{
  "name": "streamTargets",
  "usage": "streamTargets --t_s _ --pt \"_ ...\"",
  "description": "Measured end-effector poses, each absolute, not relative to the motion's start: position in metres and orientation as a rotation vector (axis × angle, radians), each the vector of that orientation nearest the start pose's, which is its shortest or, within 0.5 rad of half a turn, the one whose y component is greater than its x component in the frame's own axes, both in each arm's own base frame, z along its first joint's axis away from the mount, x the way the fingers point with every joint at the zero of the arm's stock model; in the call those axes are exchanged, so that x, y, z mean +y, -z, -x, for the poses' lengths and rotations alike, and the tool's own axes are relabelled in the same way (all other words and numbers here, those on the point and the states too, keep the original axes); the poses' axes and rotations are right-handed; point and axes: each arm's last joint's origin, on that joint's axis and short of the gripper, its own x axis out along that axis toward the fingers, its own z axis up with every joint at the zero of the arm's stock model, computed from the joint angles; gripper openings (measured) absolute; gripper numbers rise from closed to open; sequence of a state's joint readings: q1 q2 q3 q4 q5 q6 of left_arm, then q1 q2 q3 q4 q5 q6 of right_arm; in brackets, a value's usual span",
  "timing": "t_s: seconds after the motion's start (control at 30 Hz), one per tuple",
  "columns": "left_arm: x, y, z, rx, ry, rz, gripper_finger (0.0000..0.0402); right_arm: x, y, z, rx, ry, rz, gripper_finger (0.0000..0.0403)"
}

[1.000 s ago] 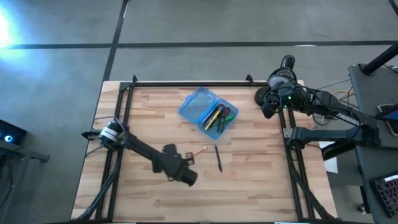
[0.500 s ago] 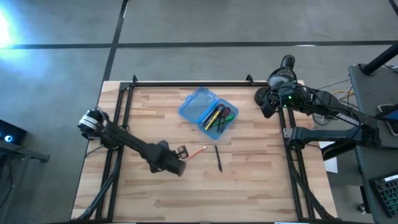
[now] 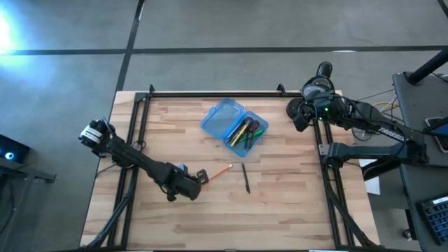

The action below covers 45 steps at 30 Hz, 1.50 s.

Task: Pick & place school supplies into a supply box
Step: Put the orange pencil into the blue supply box

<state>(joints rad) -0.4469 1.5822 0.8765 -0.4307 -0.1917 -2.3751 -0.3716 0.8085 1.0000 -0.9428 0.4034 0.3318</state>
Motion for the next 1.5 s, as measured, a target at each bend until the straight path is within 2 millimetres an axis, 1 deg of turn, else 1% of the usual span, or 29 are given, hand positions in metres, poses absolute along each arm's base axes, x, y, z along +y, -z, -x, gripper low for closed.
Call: streamTargets --t_s 0.2,0.33,0.47,0.57,0.7,0.8,0.9,1.0,1.23,1.5 --pt "-0.12 -0.154 -0.263 0.723 -1.1 1.714 0.0 -0.06 -0.336 -0.123 0.63 0.856 -0.304 0.0224" --pt "-0.118 -0.147 -0.267 0.71 -1.115 1.708 0.0 -0.06 -0.336 -0.125 0.625 0.822 -0.329 0.0224" --pt "-0.118 -0.143 -0.27 0.701 -1.118 1.703 0.0 -0.06 -0.333 -0.132 0.646 0.751 -0.368 0.0224" --pt "-0.118 -0.141 -0.27 0.7 -1.123 1.7 0.0 -0.061 -0.331 -0.141 0.651 0.678 -0.396 0.0224" --pt "-0.119 -0.144 -0.271 0.7 -1.108 1.703 0.0 -0.063 -0.335 -0.148 0.626 0.645 -0.39 0.0224" --pt "-0.122 -0.156 -0.274 0.683 -1.059 1.712 0.0 -0.065 -0.34 -0.151 0.603 0.644 -0.378 0.0224" --pt "-0.123 -0.166 -0.273 0.655 -1.046 1.707 0.0 -0.066 -0.343 -0.154 0.599 0.639 -0.369 0.0224" --pt "-0.12 -0.161 -0.268 0.665 -1.096 1.666 0.0 -0.067 -0.34 -0.159 0.613 0.64 -0.368 0.0224" --pt "-0.116 -0.154 -0.264 0.661 -1.116 1.663 0.0 -0.072 -0.331 -0.173 0.674 0.635 -0.372 0.0224" --pt "-0.116 -0.153 -0.265 0.658 -1.099 1.675 0.0 -0.073 -0.329 -0.175 0.682 0.632 -0.367 0.0224"
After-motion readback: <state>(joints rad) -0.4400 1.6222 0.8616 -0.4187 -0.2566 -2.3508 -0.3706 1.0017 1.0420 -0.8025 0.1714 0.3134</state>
